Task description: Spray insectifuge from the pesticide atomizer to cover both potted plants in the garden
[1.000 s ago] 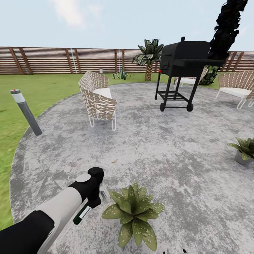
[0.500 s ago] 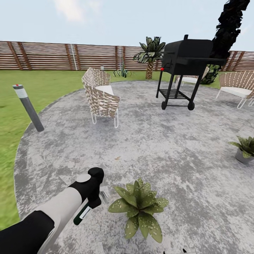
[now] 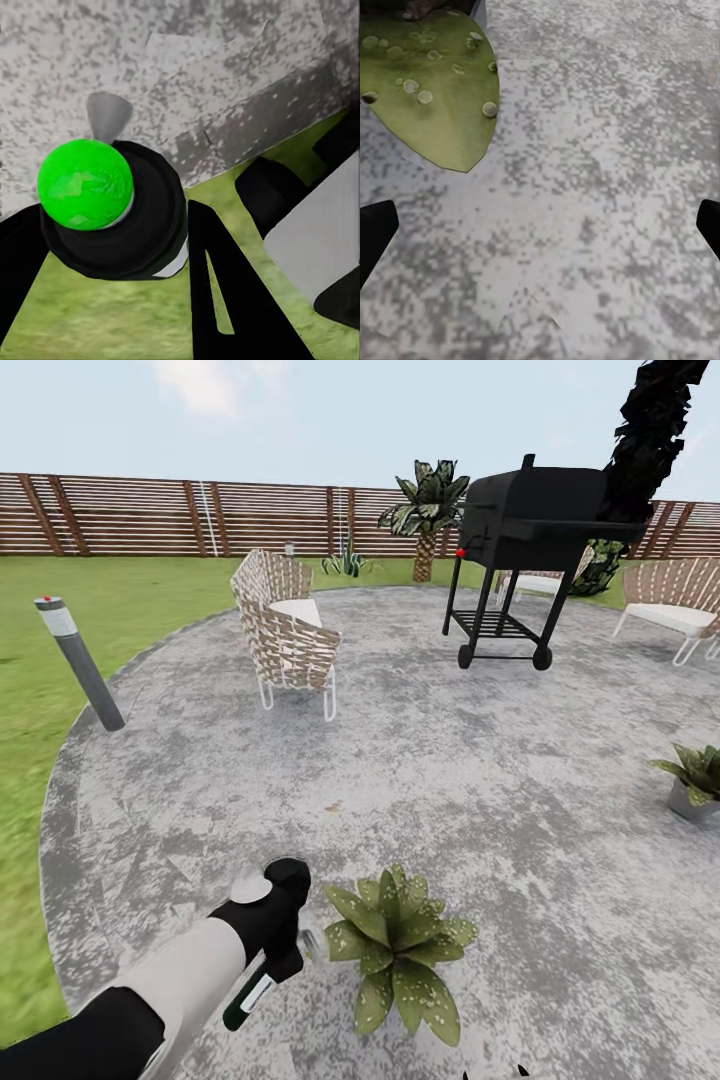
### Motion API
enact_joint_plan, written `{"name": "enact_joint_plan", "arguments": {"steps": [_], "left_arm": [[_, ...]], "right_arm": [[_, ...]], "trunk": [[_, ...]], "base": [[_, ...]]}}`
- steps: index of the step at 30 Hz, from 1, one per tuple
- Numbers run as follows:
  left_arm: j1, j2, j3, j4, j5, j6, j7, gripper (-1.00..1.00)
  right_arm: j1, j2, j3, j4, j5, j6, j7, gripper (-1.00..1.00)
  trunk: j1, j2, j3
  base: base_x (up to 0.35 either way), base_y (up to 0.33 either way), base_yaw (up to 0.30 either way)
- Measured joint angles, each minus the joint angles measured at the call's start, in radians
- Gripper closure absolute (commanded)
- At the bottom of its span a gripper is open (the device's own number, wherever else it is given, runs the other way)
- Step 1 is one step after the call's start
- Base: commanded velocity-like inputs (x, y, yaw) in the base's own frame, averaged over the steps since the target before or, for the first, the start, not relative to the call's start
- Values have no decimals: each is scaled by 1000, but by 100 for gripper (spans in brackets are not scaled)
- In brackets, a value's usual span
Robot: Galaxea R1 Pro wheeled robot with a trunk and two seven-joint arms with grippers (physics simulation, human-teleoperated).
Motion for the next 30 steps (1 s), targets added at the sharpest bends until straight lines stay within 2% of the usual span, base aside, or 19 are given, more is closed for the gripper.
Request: {"name": "enact_joint_plan", "arguments": {"steps": [2, 4, 8, 10, 11, 12, 15, 16, 18, 20, 21, 24, 26, 29, 30], "left_arm": [[9, -1, 5, 1, 0, 0, 43, 100], [12, 0, 18, 2, 2, 0, 57, 100], [14, 5, 77, 1, 0, 0, 92, 100], [14, 5, 140, 2, 1, 1, 143, 100], [17, 3, 214, 9, 0, 1, 187, 100], [29, 2, 242, 10, 2, 3, 210, 100], [60, -1, 268, 6, 7, 1, 245, 100], [65, -3, 273, 8, 34, 0, 250, 100], [69, -2, 275, 5, 137, -4, 256, 100], [70, 1, 274, 1, 199, -8, 258, 100], [73, 4, 274, 1, 215, -10, 260, 100], [86, 11, 274, -1, 230, -25, 285, 100], [116, 6, 276, -2, 258, -59, 363, 100], [146, 7, 276, -4, 333, -68, 436, 100], [155, 9, 276, -2, 361, -72, 503, 100]], "right_arm": [[0, 0, 0, 0, 0, 0, 0, -100], [0, 0, 0, 0, 0, 0, 0, -100], [0, 0, 0, 0, 0, 0, 0, -100], [0, 1, 0, 0, 0, 0, 0, -100], [0, 0, 0, 0, 0, 0, 0, -100], [0, 1, 0, 0, 0, 0, 0, -100], [0, 1, 1, 0, 0, 0, 1, -100], [0, 1, 1, 0, 0, 0, 1, -100], [0, 2, 0, 0, 0, 0, 1, -100], [0, 1, -1, 0, 0, 0, 0, -100], [0, 0, -1, 0, 0, 0, 0, -100], [0, 0, -1, 0, 0, 0, 0, -100], [0, 0, 0, 0, 0, 0, 0, -100], [0, 1, 0, 0, 0, 0, 0, -100], [0, 1, 0, 0, 0, 0, 1, -100]], "trunk": [[0, 0, 0], [0, 0, 0], [0, 0, 0], [0, 0, 0], [0, 0, 0], [0, 0, 0], [0, 0, 0], [0, 0, 0], [0, 0, 0], [0, 0, 0], [0, 0, 0], [0, 0, 0], [0, 0, 0], [0, 0, 0], [0, 0, 0]], "base": [[0, 0, 0], [0, 0, 0], [0, 0, 0], [0, 0, 0], [0, 0, 0], [0, 0, 0], [0, 0, 0], [0, 0, 0], [0, 0, 0], [0, 0, 0], [0, 0, 0], [0, 0, 0], [0, 0, 0], [0, 0, 0], [0, 0, 0]]}}
